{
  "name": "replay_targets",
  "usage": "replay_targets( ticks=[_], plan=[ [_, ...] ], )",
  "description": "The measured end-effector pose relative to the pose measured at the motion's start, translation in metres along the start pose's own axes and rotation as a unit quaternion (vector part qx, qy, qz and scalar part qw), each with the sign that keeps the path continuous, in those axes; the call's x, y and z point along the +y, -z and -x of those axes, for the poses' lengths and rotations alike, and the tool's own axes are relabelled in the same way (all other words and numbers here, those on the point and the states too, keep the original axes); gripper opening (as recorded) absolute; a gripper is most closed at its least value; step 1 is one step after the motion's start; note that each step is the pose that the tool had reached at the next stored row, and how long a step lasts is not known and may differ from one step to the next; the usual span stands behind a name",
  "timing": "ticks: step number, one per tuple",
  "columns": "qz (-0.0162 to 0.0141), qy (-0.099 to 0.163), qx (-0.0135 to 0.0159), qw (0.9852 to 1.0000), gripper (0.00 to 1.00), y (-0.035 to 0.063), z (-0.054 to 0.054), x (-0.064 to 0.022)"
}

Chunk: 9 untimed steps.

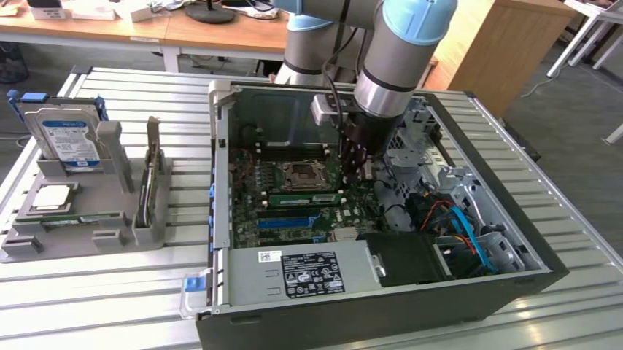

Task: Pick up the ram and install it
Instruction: 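Press down the ram until it locks into place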

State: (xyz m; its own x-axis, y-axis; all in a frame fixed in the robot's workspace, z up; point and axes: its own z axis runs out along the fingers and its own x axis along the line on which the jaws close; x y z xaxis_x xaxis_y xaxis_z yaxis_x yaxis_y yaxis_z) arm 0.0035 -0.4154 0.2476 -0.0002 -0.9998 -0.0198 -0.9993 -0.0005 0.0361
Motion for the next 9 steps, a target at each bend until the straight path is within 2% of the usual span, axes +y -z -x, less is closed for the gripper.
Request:
replay_targets(
  ticks=[9],
  plan=[
    [0.0,0.0,-0.0001,1.0,0.11,-0.0061,-0.0001,-0.0002]
  ],
)
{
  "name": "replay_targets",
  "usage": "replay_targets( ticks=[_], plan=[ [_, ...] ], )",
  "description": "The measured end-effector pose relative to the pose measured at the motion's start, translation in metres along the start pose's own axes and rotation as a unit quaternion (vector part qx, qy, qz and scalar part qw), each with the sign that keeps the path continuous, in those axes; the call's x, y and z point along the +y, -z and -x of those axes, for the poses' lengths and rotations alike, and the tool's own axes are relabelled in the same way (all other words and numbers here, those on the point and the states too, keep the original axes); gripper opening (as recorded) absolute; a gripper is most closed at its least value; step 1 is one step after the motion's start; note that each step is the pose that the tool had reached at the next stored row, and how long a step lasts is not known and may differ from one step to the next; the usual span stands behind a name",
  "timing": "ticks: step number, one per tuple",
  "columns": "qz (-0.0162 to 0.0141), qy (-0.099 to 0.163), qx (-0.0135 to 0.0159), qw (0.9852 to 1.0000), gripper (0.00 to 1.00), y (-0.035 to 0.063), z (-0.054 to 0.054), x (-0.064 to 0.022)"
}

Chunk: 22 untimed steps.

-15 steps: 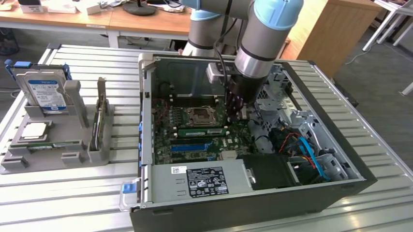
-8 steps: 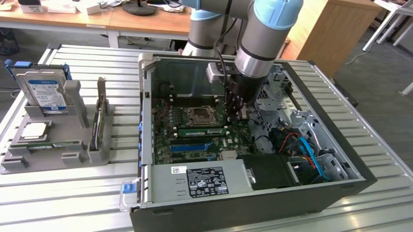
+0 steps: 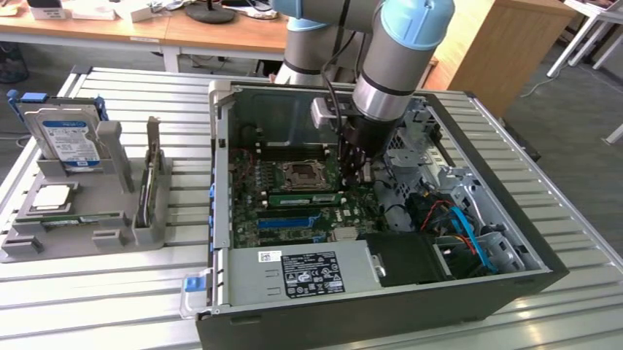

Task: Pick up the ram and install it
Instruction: 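Press down the ram until it locks into place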

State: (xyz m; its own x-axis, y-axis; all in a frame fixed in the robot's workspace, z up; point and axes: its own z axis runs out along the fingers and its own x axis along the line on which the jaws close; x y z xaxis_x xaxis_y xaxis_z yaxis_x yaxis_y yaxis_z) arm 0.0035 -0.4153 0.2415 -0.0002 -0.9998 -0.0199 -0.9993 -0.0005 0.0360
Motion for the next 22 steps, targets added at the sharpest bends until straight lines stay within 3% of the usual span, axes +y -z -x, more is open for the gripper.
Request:
replay_targets(
  ticks=[22],
  plan=[
    [-0.0002,0.0,-0.0001,1.0,0.11,-0.007,0.0012,-0.0003]
  ],
)
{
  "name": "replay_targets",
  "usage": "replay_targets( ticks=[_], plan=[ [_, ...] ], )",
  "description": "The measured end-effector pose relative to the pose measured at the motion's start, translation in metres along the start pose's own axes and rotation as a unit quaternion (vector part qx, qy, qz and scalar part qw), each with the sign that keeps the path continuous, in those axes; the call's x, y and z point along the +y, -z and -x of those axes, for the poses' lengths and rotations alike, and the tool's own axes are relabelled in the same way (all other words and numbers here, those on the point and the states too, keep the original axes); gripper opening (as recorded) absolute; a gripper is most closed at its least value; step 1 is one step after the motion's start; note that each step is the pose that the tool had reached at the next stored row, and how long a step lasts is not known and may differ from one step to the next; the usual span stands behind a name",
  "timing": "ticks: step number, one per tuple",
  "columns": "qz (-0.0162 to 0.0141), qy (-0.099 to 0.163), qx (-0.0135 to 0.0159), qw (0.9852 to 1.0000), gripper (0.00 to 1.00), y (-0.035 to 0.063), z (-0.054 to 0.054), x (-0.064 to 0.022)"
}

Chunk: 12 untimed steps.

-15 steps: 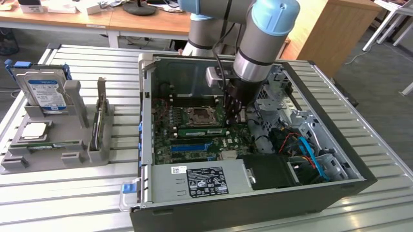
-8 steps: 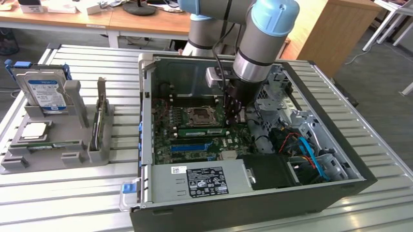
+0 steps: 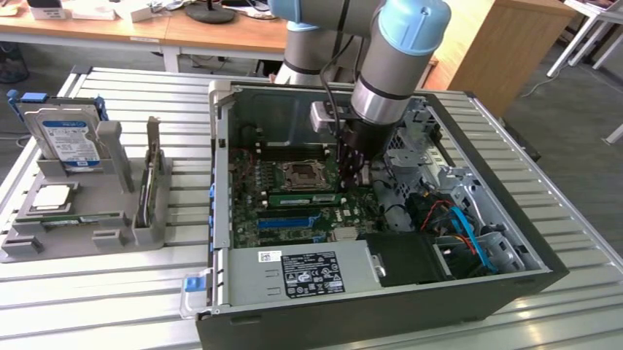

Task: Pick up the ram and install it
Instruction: 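Press down the ram until it locks into place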

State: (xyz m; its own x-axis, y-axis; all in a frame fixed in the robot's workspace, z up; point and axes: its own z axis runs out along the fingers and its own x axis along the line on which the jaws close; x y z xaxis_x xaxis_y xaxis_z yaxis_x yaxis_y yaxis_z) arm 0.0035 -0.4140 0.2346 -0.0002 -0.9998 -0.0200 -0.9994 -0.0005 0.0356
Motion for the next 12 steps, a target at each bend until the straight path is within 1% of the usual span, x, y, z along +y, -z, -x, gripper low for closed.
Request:
replay_targets(
  ticks=[4,5,6,12],
  plan=[
    [-0.0001,0.0,0.0,1.0,0.11,-0.0021,-0.0001,-0.0001],
    [-0.0002,0.0,0.0001,1.0,0.11,-0.004,-0.0002,-0.0001],
    [-0.0002,0.0,0.0001,1.0,0.11,-0.0044,0.0013,-0.0001],
    [-0.0002,0.0,0.0001,1.0,0.11,-0.0064,0.0015,-0.0002]
  ],
)
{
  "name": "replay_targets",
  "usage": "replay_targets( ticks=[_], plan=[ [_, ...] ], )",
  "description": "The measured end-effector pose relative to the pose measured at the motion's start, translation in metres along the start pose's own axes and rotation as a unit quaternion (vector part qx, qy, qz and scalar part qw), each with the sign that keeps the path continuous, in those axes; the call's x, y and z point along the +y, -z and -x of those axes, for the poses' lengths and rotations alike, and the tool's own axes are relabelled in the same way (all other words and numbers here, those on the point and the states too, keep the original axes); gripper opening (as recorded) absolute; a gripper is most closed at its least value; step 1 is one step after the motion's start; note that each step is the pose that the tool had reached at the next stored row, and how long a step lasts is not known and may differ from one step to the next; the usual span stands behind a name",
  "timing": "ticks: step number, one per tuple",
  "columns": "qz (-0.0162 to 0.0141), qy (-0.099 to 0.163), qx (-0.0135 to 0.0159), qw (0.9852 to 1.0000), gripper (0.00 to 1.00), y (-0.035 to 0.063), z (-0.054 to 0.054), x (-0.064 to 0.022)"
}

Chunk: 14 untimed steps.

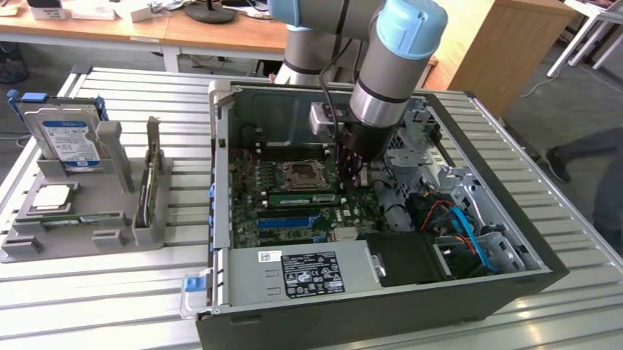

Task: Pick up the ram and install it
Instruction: 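Press down the ram until it locks into place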

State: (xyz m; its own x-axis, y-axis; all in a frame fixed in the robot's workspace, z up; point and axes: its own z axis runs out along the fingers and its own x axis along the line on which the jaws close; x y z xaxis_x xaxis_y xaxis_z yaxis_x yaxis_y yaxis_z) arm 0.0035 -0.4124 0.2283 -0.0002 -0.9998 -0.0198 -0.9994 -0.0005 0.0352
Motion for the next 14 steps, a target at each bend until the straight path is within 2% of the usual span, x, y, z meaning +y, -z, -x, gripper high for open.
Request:
replay_targets(
  ticks=[14],
  plan=[
    [-0.0002,0.0,0.0001,1.0,0.11,-0.0034,-0.0001,-0.0001]
  ],
)
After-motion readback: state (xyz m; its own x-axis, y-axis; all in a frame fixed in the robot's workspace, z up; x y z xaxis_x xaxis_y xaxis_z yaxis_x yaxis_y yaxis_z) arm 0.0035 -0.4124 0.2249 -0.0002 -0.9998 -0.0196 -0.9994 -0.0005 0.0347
